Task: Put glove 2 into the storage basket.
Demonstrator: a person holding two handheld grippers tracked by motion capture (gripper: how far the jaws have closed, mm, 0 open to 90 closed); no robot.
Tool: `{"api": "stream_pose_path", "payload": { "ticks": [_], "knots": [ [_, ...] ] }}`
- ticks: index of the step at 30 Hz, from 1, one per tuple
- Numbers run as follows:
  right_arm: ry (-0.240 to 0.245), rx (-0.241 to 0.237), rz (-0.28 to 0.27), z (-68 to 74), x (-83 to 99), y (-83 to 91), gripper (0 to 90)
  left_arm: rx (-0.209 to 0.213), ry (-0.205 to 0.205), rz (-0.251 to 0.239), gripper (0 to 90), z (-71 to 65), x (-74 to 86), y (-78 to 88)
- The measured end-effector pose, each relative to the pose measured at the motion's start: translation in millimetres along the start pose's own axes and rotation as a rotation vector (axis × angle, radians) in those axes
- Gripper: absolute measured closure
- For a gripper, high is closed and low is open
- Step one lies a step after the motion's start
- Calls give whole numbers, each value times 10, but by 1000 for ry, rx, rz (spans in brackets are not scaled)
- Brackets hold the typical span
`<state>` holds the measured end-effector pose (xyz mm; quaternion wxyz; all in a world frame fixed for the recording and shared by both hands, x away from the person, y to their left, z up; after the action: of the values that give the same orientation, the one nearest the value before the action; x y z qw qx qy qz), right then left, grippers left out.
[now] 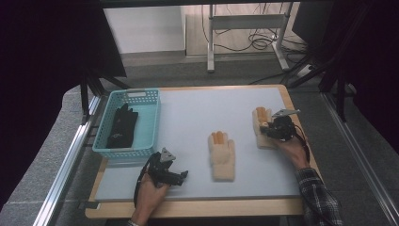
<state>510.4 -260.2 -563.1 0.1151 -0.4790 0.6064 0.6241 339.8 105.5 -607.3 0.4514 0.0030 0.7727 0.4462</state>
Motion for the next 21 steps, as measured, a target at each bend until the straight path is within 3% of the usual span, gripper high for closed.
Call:
{"api": "stream_pose_path", "payload": {
  "ticks": [1,8,9,21],
  "knots": [
    [-26,-6,-23,40,-39,75,596,0,0,0,21,0,0,0],
    [-63,-6,-66,177,-170,292,596,1,2,-5,21,-2,-2,-3],
    [-77,-23,-77,260,-214,381,595,0,2,-4,21,-2,-2,-3],
    [-19,-124,-152,904,-390,934,593,-1,4,-7,21,-3,-3,-5]
  ]
}}
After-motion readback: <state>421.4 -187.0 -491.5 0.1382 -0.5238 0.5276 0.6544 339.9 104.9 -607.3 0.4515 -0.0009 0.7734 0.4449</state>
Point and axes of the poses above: each handheld gripper's, and its own axes: y roughly backward along the jaws, x roughly out of its underside, z roughly to its left, the point moved 8 cm from there along -y, roughly forward along the jaws, and after that the axes turned 12 degrees about x, right-handed, at the moved point
